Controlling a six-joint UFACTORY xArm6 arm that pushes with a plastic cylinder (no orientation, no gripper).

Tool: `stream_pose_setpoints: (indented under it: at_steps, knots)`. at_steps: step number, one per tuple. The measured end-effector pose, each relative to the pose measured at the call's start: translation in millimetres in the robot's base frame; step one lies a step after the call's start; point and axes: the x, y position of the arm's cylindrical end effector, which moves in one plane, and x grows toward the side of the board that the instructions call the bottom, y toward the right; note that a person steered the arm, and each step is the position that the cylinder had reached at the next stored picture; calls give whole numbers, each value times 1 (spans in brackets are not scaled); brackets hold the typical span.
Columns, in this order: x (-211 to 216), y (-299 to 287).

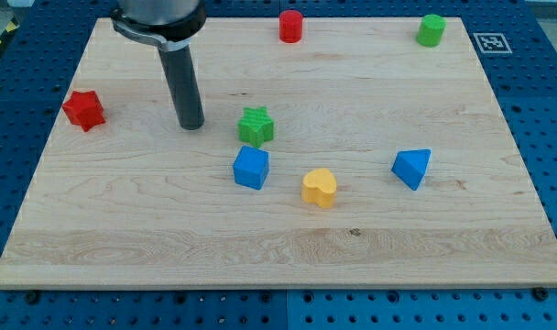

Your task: Move the blue cube to the center right

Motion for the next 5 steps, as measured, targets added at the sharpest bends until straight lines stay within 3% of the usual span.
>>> stream_pose_setpoints:
  at_steps: [3, 5]
  knots:
    - [52, 4]
    - [93, 47]
